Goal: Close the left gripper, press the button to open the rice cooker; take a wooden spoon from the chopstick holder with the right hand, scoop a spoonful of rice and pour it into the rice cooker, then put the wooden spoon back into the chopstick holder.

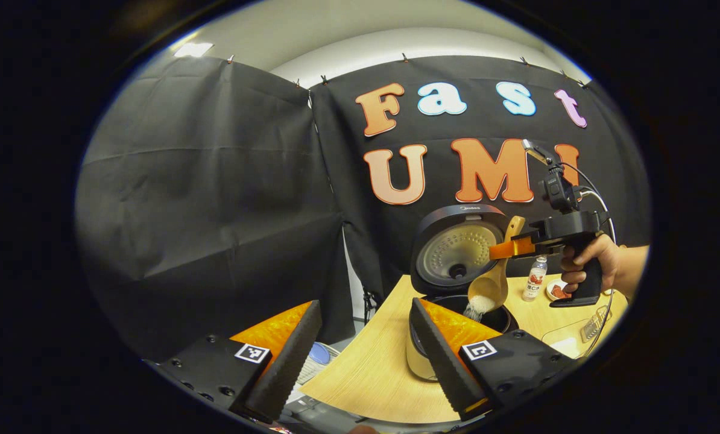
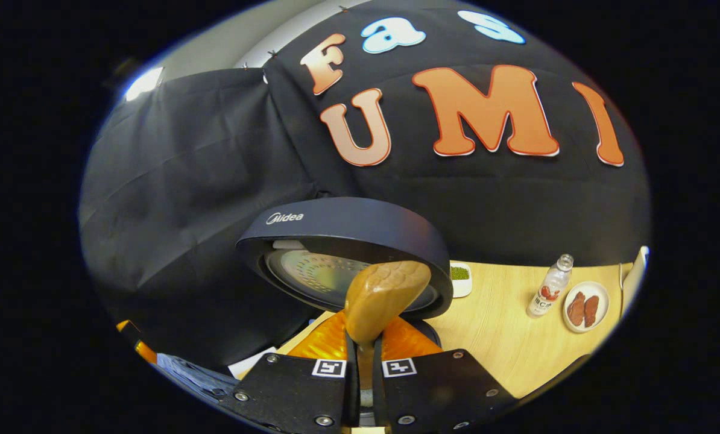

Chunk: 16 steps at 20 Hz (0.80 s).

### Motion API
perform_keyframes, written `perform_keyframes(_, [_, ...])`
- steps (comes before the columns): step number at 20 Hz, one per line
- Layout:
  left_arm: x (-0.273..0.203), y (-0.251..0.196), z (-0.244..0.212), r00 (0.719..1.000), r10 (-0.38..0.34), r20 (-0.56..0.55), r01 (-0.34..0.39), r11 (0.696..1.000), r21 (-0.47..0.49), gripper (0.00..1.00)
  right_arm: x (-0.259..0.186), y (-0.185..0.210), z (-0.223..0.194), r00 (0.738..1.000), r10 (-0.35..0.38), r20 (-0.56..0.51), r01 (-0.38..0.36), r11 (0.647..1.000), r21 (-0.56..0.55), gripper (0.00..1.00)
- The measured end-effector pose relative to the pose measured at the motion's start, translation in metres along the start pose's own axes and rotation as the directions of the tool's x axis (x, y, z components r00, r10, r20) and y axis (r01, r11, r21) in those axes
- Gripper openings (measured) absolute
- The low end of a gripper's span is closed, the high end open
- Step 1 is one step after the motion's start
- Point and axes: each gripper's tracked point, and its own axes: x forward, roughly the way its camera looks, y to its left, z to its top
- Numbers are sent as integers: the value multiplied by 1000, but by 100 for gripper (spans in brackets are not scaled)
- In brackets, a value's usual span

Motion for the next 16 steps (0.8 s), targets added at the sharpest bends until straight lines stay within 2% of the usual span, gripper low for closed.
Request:
perform_keyframes(6, [-5,6,-5,1000,16,-13,-16,1000,-11,94,0,0,5,999,28,36,-21,981,-193,8])
perform_keyframes(7, [-6,6,-7,1000,17,-21,-17,1000,-16,94,-1,1,5,998,41,38,-32,976,-215,8])
perform_keyframes(8, [-7,6,-8,1000,20,-24,-20,1000,-17,100,-1,0,7,998,49,46,-37,973,-230,8])
perform_keyframes(11, [-7,10,-5,999,29,-18,-29,1000,-9,100,-2,6,16,995,73,68,-52,962,-267,8])
perform_keyframes(13, [-4,9,-5,999,33,-19,-33,999,-9,100,-4,7,20,992,92,83,-64,953,-297,8])
perform_keyframes(14, [-5,7,-6,999,31,-20,-31,999,-11,94,-4,7,19,992,102,80,-72,947,-312,8])
perform_keyframes(16, [-3,4,-5,999,28,-20,-28,1000,-12,94,-5,8,17,992,107,70,-77,938,-339,8])
